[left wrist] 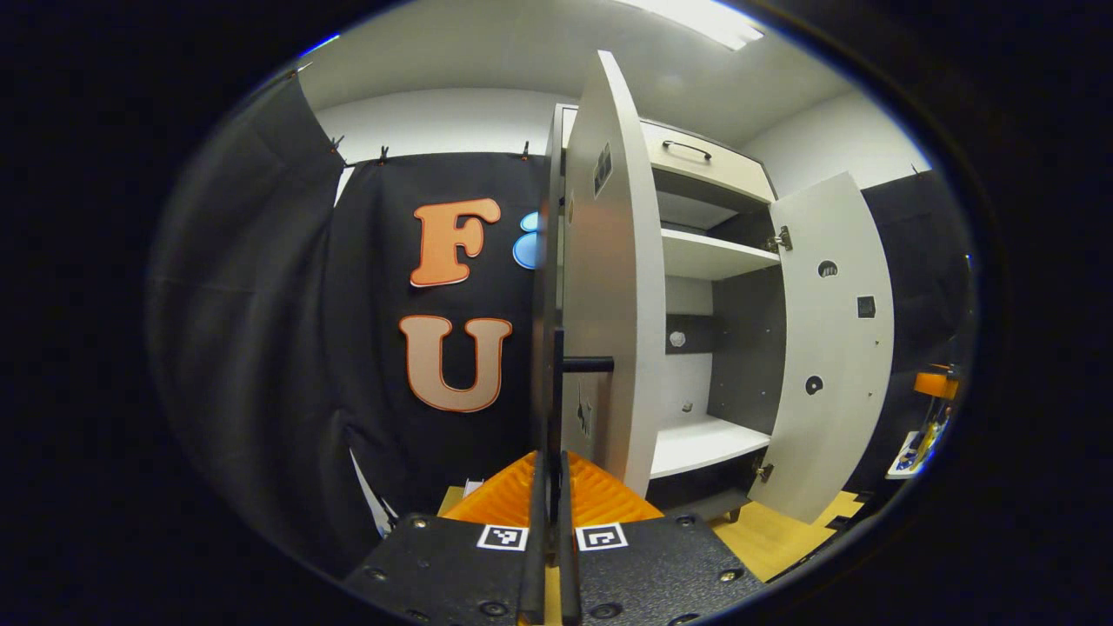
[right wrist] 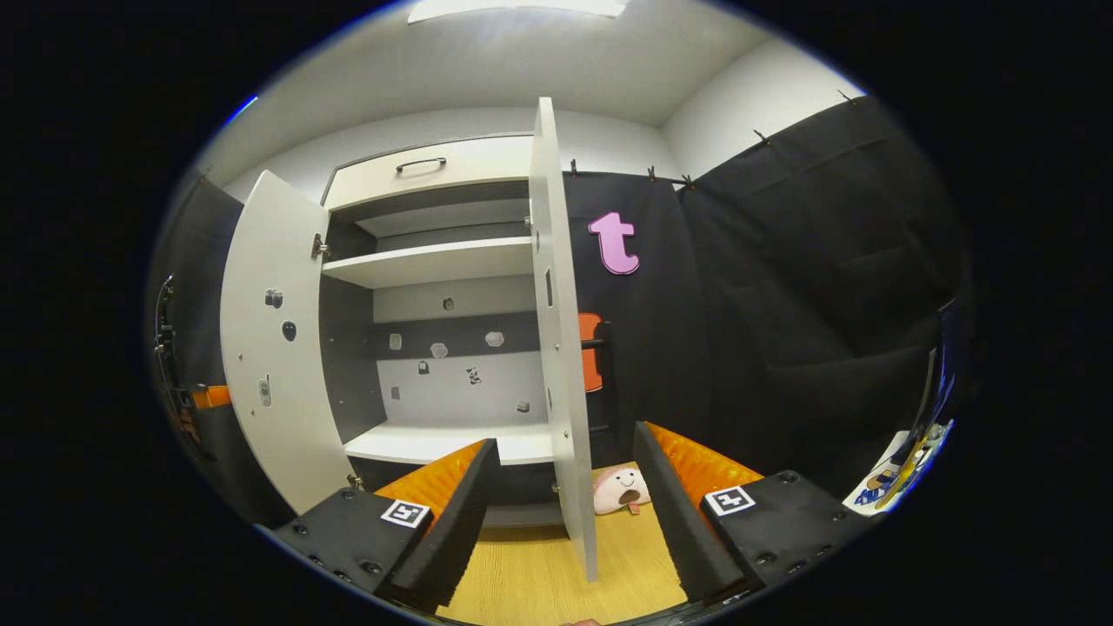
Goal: Open the right door of the double-door shoe cabinet with the right hand, and open the left door with the left hand.
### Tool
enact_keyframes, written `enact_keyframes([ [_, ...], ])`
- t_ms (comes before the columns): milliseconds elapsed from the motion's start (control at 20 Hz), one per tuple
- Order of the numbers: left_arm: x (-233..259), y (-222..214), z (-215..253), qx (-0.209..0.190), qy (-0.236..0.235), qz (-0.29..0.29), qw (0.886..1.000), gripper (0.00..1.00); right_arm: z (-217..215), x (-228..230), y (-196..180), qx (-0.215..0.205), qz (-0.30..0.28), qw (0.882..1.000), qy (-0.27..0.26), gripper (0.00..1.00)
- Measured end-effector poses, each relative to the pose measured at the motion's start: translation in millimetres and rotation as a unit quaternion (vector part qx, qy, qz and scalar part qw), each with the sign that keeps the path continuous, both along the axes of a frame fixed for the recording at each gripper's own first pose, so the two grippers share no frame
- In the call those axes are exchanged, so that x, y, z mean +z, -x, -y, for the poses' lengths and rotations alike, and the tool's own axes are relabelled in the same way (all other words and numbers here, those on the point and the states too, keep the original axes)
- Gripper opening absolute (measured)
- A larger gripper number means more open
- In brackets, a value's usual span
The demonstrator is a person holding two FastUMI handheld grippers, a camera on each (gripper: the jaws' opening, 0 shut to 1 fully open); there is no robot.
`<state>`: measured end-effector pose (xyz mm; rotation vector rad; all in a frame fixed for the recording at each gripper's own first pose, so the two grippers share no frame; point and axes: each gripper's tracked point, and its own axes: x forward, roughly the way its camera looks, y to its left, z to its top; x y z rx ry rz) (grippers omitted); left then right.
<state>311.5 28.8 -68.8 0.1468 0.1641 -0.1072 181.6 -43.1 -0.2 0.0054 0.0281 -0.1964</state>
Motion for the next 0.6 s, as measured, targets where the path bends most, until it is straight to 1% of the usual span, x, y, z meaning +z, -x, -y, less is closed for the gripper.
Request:
enact_keyframes([
  [100, 4, 7, 2, 0.012, 0.001, 0.008, 1.000, 0.05, 2, 4, 0, 0.009, 0.007, 1.000, 0.011, 0.99],
  [200, 10, 15, 13, 0.007, 0.009, 0.020, 1.000, 0.00, 3, 11, 1, 0.015, 0.014, 1.000, 0.011, 0.99],
  [250, 12, 18, 19, 0.002, 0.014, 0.025, 1.000, 0.03, 3, 12, 3, 0.019, 0.014, 1.000, 0.006, 0.98],
  [400, 15, 24, 46, -0.012, 0.035, 0.034, 0.999, 0.03, 4, 17, 9, 0.035, 0.019, 0.999, -0.002, 0.98],
  [450, 14, 29, 56, -0.017, 0.043, 0.032, 0.998, 0.10, 7, 21, 9, 0.038, 0.022, 0.999, -0.001, 0.98],
  [500, 11, 32, 63, -0.017, 0.051, 0.030, 0.998, 0.03, 10, 23, 12, 0.042, 0.022, 0.999, -0.001, 0.98],
  [550, 10, 37, 67, -0.011, 0.056, 0.030, 0.998, 0.10, 12, 25, 15, 0.048, 0.021, 0.999, -0.002, 0.98],
  [600, 10, 40, 74, -0.009, 0.063, 0.031, 0.998, 0.10, 12, 26, 19, 0.059, 0.021, 0.998, -0.002, 0.98],
])
